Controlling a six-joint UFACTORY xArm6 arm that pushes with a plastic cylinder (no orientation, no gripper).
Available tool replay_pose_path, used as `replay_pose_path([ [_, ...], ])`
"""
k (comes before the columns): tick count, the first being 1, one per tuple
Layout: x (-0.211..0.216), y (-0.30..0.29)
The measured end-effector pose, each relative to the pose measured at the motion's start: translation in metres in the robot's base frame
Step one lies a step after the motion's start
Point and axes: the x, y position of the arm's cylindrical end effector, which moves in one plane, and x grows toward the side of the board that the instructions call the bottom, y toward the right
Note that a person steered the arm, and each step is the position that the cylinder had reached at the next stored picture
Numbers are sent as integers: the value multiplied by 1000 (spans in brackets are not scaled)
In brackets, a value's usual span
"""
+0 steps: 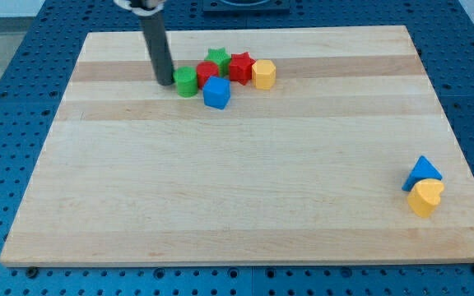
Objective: Push the blue cube into red star
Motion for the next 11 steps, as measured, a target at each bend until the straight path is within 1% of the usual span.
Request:
replay_pose_path([
  [1,0,34],
  [2,0,39],
  [3,0,39],
  [4,0,26],
  [5,11,7],
  [6,61,8],
  [7,104,36],
  [8,97,67],
  [11,46,80],
])
